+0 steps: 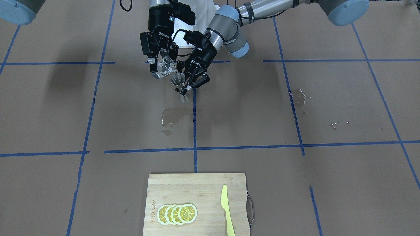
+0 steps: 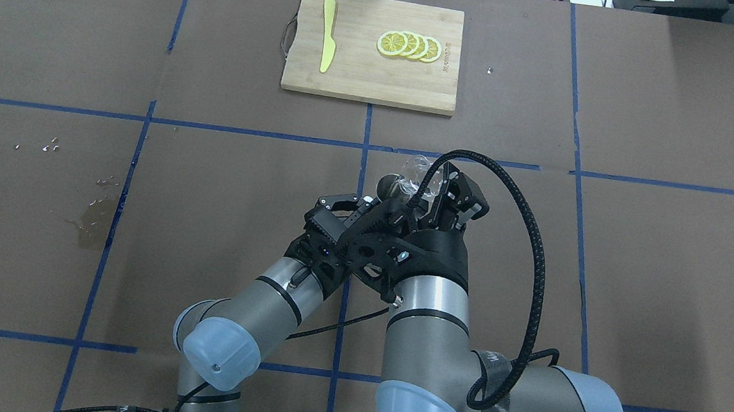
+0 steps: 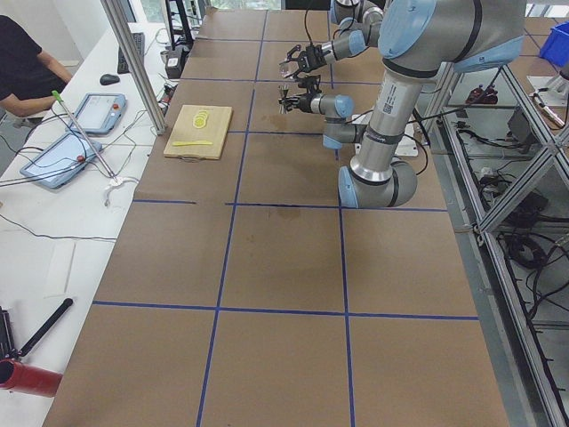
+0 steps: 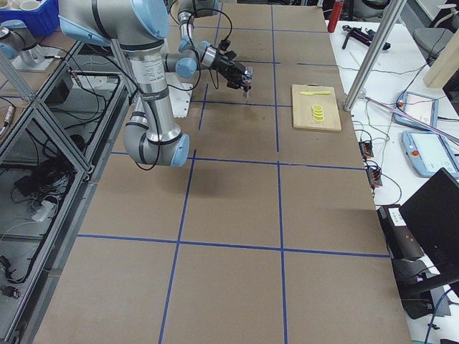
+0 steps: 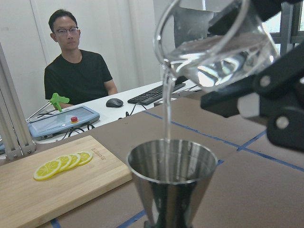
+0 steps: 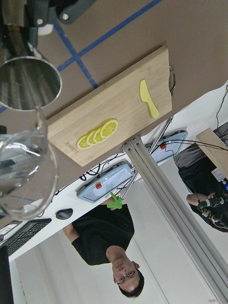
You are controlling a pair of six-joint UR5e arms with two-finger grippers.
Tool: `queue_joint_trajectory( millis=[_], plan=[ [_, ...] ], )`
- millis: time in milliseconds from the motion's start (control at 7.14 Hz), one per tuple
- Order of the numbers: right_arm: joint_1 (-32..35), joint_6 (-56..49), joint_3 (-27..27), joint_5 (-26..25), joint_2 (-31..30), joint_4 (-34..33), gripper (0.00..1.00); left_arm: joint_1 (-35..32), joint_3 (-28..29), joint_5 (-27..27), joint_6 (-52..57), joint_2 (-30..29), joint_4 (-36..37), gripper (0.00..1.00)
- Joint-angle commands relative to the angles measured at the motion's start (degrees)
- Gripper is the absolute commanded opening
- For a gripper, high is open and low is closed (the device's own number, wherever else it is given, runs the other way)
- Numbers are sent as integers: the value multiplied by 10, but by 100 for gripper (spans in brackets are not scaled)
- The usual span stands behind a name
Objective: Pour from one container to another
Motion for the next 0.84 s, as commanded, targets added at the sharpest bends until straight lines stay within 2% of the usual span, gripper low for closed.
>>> queue_joint_trajectory(
  millis=[0,700],
  plan=[
    [0,-33,0,-1,0,-1,0,0,0,0,0,0,0,0],
    [4,-144,0,-4,0,-1,0,0,0,0,0,0,0,0]
  ],
)
